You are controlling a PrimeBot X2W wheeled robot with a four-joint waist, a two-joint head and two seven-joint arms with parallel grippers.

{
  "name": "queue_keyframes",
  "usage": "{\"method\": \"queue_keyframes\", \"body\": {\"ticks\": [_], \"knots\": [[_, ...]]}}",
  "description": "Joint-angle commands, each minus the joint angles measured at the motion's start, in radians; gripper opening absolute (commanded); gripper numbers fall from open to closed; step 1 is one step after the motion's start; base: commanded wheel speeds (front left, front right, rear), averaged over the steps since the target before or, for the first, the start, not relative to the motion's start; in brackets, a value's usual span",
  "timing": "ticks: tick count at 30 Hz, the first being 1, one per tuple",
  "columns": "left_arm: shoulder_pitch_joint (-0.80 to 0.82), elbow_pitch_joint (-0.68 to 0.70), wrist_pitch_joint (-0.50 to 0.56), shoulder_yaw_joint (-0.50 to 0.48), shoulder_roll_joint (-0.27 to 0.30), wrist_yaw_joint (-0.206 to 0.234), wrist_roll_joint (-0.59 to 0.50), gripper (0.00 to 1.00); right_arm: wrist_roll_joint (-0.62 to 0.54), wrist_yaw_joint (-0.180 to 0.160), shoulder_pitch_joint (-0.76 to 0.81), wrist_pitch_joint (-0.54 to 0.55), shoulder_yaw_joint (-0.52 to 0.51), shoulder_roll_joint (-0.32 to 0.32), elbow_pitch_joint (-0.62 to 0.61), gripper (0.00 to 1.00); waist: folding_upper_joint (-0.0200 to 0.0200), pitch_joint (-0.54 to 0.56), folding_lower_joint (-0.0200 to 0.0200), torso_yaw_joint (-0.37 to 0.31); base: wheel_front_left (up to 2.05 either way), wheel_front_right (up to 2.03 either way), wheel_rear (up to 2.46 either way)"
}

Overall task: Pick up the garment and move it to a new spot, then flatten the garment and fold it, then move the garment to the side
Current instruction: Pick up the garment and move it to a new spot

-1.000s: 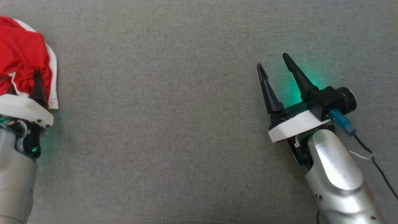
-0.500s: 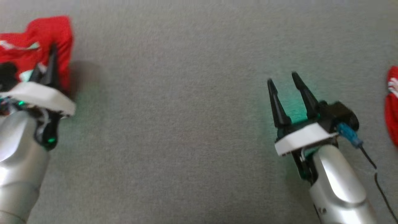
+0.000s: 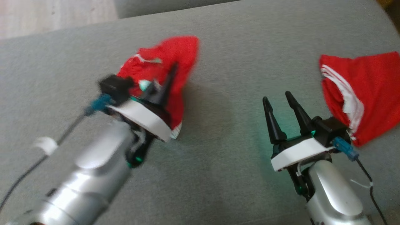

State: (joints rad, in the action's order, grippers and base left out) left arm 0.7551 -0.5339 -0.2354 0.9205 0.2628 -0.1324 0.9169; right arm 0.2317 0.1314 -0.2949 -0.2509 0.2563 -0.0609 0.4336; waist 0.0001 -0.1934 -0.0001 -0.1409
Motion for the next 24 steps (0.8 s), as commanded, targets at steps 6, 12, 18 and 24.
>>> {"method": "queue_keyframes", "body": {"ticks": [6,12,18,24], "knots": [[-0.019,-0.061,-0.024,0.026,-0.058,0.002,0.019,0.60,0.016,-0.001,-0.004,-0.011,0.033,0.011,-0.018,1.00,-0.0001,0.015,0.0001,-0.038,0.00,0.00,0.00],[-0.095,-0.108,-0.026,-0.116,-0.073,0.006,-0.069,1.00,0.013,-0.001,0.001,-0.011,0.013,0.011,-0.013,1.00,-0.0001,0.025,0.0001,0.003,0.00,0.00,0.00],[-0.276,-0.048,-0.026,-0.397,-0.076,0.016,-0.192,1.00,0.001,-0.001,0.019,-0.011,-0.025,0.011,-0.003,1.00,-0.0001,0.062,0.0001,0.060,0.00,0.00,0.00],[-0.490,0.077,-0.026,-0.675,-0.105,0.038,-0.397,1.00,-0.013,-0.001,0.059,-0.011,-0.053,0.011,0.016,1.00,-0.0001,0.112,0.0001,0.102,0.00,0.00,0.00]]}}
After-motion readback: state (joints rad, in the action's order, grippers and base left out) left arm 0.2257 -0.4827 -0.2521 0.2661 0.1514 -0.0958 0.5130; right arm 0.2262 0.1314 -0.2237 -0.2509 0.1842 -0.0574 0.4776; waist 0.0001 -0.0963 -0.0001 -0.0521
